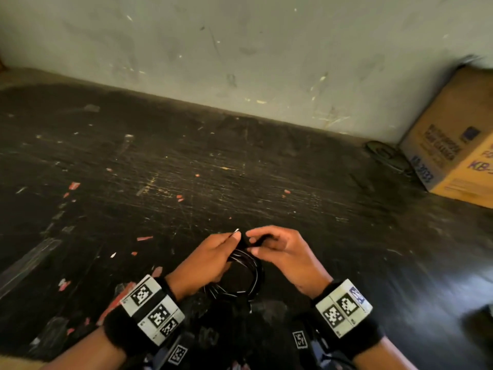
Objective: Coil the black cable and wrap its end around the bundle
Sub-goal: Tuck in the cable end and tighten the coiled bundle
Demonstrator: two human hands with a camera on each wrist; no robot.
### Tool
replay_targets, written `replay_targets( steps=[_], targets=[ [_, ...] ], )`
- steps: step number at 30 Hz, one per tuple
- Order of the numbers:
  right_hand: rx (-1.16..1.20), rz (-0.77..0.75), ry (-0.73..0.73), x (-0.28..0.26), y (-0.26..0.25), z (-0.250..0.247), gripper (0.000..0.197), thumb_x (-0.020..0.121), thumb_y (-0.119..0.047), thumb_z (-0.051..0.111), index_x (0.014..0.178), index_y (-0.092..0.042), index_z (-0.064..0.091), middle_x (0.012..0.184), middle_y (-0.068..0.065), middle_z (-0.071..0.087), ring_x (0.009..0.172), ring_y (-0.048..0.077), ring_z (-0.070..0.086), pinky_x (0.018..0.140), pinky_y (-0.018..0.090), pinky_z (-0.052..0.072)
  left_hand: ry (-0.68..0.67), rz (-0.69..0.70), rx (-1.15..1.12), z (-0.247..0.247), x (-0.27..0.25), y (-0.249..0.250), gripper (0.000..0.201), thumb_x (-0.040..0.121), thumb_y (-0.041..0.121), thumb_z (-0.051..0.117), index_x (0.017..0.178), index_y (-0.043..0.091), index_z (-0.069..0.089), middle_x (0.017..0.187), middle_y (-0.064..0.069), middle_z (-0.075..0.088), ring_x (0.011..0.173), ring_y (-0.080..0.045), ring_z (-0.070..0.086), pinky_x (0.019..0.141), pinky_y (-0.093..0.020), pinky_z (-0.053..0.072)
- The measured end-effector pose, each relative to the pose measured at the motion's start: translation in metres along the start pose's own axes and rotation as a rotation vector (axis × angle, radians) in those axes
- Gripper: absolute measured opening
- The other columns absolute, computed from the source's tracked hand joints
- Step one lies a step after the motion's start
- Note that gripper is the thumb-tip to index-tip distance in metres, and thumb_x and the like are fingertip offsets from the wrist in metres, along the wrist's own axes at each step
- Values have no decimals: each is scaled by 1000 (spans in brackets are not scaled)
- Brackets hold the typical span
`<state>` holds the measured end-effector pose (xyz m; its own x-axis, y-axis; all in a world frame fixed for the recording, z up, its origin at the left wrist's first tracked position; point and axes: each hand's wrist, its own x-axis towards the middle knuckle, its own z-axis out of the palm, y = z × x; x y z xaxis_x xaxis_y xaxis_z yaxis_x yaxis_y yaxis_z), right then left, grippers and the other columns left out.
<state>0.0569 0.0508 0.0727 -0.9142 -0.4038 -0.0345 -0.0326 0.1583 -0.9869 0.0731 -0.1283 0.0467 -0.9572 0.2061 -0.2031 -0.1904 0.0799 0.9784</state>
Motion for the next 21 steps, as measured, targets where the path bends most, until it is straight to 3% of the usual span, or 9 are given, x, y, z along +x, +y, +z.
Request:
replay_targets(
  steps=[3, 5, 8, 12, 14, 17, 19, 21],
  targets=[
    [-69, -48, -60, -8, -5, -29, 29, 80, 12, 65, 98, -11, 72, 104, 3, 74, 101, 16, 69, 88, 26, 54, -26, -27, -64, 23, 5, 16, 33, 100, 36, 38, 88, 12, 57, 43, 7, 30, 37, -7, 22, 38, -22, 12],
    [-135, -92, -39, -10, -10, -47, 22, 81, 9, 66, 97, -6, 71, 103, 8, 74, 98, 15, 70, 85, 23, 55, -33, -56, -80, 39, 8, 24, 33, 99, 37, 39, 83, 14, 55, 44, 7, 29, 38, -7, 22, 40, -25, 11],
    [-161, -135, 48, -16, -18, -70, 20, 78, 6, 70, 87, -12, 73, 92, 10, 75, 83, 10, 71, 73, 20, 54, -13, -76, -87, 61, 14, 32, 34, 98, 40, 41, 78, 16, 53, 44, 7, 27, 37, -7, 22, 38, -23, 12],
    [-164, -195, 105, -30, -25, -101, 22, 79, 0, 71, 86, -21, 72, 90, 2, 75, 83, 7, 70, 75, 22, 54, 118, -154, -122, 81, 17, 35, 35, 96, 42, 43, 73, 18, 50, 43, 7, 32, 37, -7, 27, 35, -20, 19],
    [-76, -146, 5, -40, -30, -110, 21, 79, -2, 72, 86, -22, 71, 84, 0, 74, 74, 6, 68, 68, 20, 53, 222, -166, -110, 92, 17, 31, 34, 97, 40, 43, 73, 17, 48, 44, 6, 35, 36, -7, 28, 34, -20, 20],
    [-124, -54, -211, -54, -38, -110, 13, 80, -2, 71, 91, -9, 70, 80, 6, 73, 69, 8, 66, 63, 16, 53, 323, -89, -60, 102, 19, 27, 34, 97, 35, 45, 72, 13, 49, 50, 0, 38, 35, -8, 30, 33, -16, 19],
    [-308, -70, -257, -58, -35, -108, 12, 81, -7, 72, 92, -8, 71, 88, 10, 74, 76, 12, 69, 71, 20, 56, 355, -54, 2, 107, 20, 31, 33, 98, 32, 46, 72, 11, 50, 49, 0, 40, 34, -7, 35, 33, -18, 24],
    [-493, -142, -230, -55, -23, -106, 11, 81, -16, 73, 91, -14, 71, 93, 4, 71, 83, 11, 65, 78, 27, 54, 397, -43, 116, 108, 22, 32, 35, 97, 31, 45, 67, 14, 51, 49, 2, 41, 35, -6, 37, 37, -22, 27]
  ],
)
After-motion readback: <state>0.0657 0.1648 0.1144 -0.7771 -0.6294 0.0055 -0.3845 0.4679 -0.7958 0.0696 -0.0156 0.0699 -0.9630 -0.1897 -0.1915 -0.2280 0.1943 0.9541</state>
